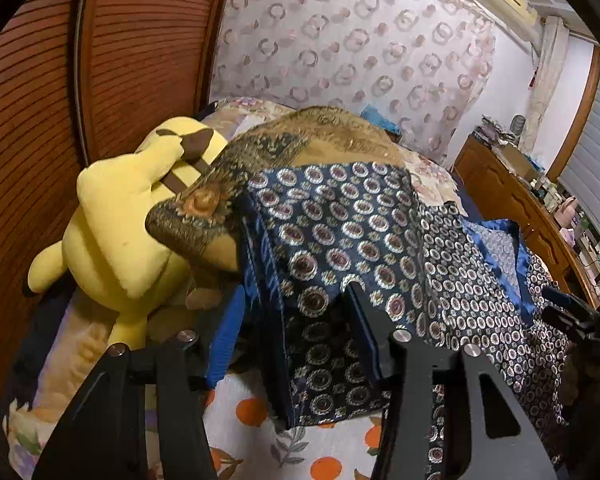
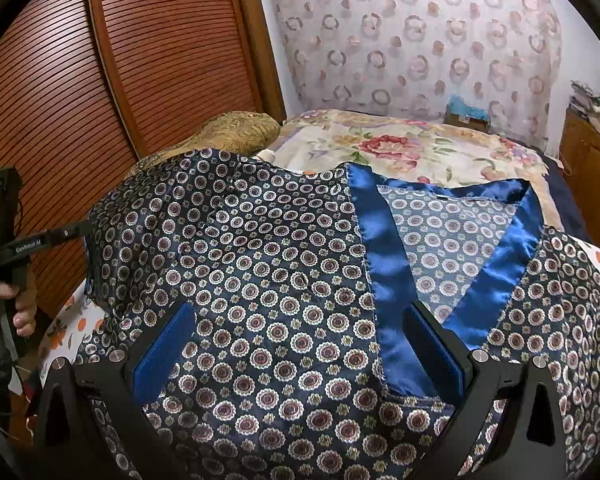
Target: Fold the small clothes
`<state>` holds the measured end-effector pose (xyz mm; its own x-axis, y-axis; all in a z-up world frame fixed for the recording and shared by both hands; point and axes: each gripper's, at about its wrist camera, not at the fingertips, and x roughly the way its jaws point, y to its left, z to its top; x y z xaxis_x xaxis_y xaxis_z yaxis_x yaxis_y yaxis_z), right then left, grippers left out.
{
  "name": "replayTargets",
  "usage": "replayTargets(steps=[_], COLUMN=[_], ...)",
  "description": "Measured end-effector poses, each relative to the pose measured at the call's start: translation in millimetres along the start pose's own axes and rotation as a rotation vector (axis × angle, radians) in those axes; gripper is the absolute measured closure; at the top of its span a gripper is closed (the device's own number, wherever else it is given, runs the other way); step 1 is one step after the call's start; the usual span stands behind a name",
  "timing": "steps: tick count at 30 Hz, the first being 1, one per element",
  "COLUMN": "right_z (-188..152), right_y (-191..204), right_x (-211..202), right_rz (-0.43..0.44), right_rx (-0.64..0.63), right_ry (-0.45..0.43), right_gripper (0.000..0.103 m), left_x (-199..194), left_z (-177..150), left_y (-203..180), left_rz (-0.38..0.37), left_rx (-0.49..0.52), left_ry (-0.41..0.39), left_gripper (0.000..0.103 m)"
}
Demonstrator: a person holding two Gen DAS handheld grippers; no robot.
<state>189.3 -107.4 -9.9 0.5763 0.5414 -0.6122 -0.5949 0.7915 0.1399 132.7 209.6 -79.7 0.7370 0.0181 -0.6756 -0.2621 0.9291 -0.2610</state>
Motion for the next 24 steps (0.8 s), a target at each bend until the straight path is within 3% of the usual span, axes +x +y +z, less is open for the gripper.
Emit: replayTargets(steps=[9, 12, 13, 16, 24], right_z=[2.3, 1.9, 1.3, -2.1, -5.5], right_y=[-4.4, 0.1, -0.1, -0.3, -2.8], right_x=[2.1, 6.7, 6.2, 4.0, -1.2], right_rz=[-0.001, -0.007, -0.007, -0.009, -0.005], right_rx=[-0.001, 0.001, 0.002, 0.006, 0.020], right_ry=[-0.005, -0.011, -0.013, -0.014, -0.026], right_gripper=[0.000, 0.000, 0.000, 0.000, 0.000], left_x=[9.4, 7.4, 6.5, -2.8, -43.2], left_z=[-10.2, -11.3, -12.1, -10.7, 22.1], left_y=[5.7, 2.9, 0.8, -5.6, -54.0], left_rz=[-0.044, -0.062, -0.068, -0.058, -0.144], left_rx=[0.000, 0.014, 0.023, 0.048, 0.157], left_ry=[0.067, 0.064, 0.072, 0.059, -0.045], left_gripper=[0.053, 0.095, 0.098, 0.099, 0.099])
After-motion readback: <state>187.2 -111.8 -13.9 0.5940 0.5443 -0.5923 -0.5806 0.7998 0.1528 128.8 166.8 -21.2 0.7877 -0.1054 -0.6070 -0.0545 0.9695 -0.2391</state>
